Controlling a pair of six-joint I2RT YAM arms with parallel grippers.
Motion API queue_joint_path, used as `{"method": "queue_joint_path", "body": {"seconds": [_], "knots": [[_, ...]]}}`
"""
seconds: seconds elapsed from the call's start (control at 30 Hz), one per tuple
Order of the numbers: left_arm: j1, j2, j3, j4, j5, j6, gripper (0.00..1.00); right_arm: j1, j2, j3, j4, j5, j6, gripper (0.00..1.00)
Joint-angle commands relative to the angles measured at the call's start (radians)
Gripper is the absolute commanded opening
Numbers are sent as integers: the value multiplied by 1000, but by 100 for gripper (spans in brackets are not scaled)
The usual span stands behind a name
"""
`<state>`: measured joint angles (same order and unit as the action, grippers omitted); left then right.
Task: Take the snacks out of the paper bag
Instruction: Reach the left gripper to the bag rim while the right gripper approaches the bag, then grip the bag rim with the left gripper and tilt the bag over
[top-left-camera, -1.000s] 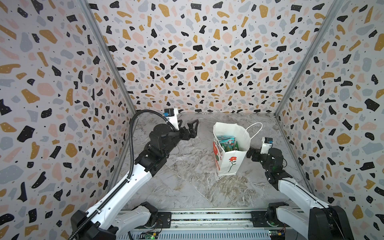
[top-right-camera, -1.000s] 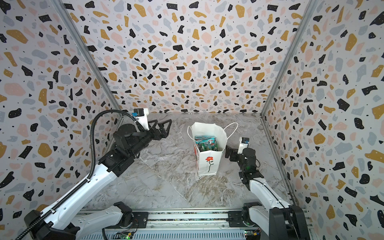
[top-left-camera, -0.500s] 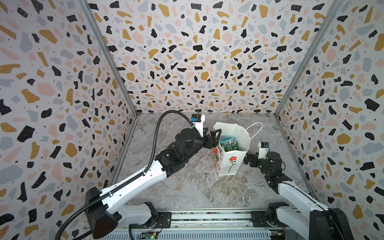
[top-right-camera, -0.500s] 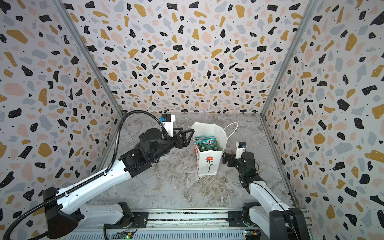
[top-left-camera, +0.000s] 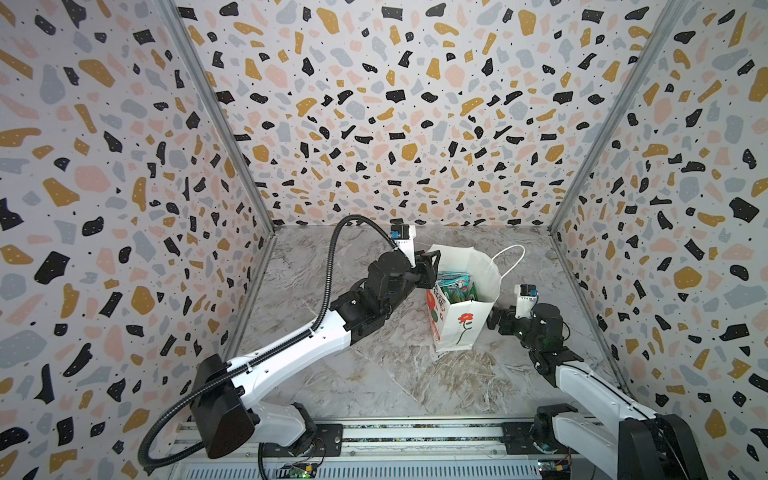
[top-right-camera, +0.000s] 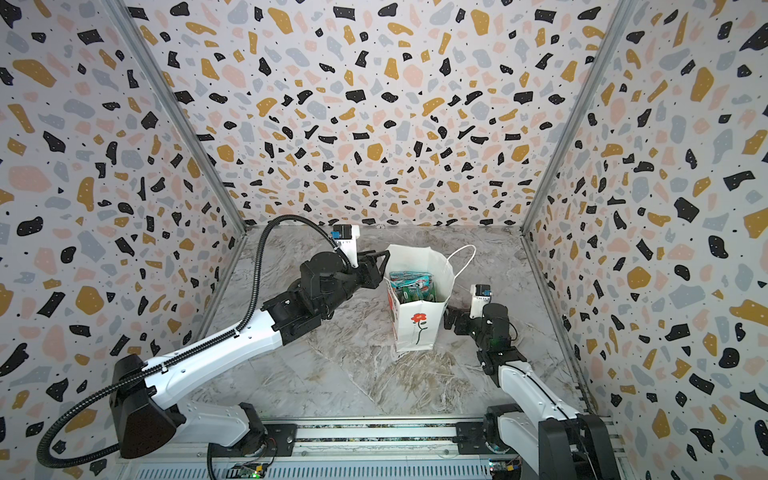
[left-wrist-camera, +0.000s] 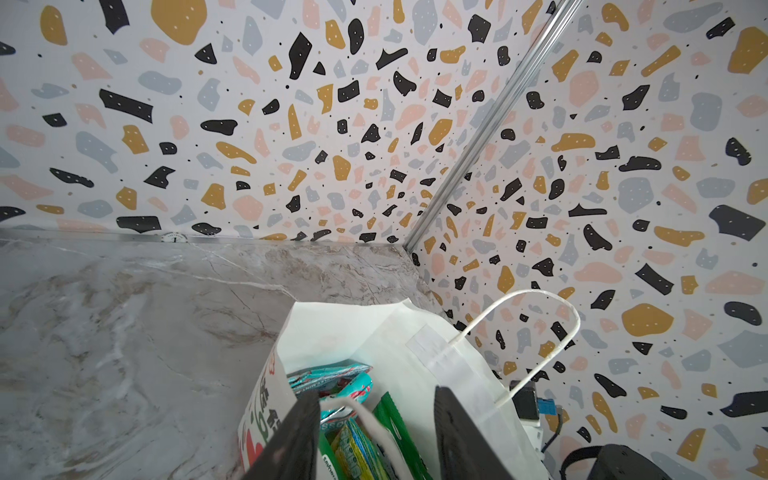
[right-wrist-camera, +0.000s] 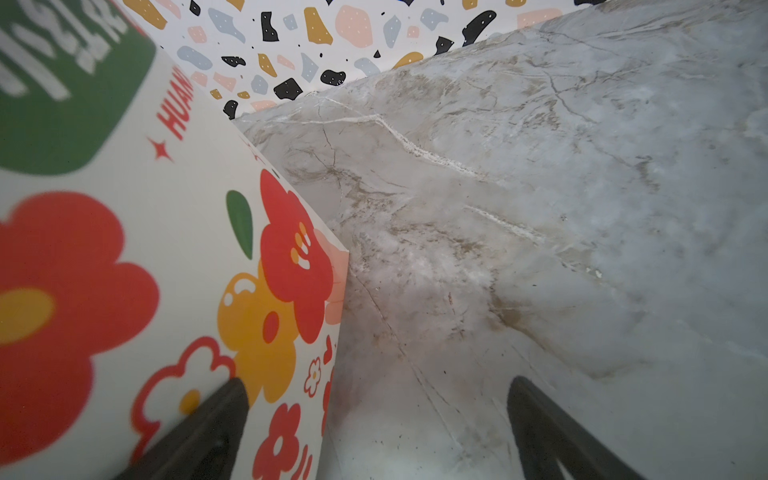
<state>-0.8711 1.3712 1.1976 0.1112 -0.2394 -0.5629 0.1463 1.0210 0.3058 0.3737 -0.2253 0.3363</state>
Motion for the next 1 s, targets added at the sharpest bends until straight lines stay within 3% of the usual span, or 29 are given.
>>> {"method": "queue_joint_path", "body": {"seconds": [0.0, 0.07, 0.23, 0.37, 0.6, 0.8, 0.97], "knots": [[-3, 3, 38, 64, -32, 10, 29, 6, 7, 9, -4, -24, 8, 99], [-1, 8, 49, 55, -40, 28, 0, 6, 13, 12, -11, -28, 6, 99], [3, 8, 83, 28, -73, 87, 0, 11, 45, 16, -12, -58, 13, 99], [44, 9, 119, 9, -23, 146, 0, 49, 83, 27, -4, -83, 23, 99], [185, 25, 196, -41, 194, 224, 0, 182, 184, 43, 66, -58, 76, 96], [317, 58, 260, -48, 441, 275, 0, 309, 315, 83, 220, -21, 128, 93], [381, 158, 431, -172, 585, 378, 0, 412, 459, 162, 337, 83, 162, 86]]}}
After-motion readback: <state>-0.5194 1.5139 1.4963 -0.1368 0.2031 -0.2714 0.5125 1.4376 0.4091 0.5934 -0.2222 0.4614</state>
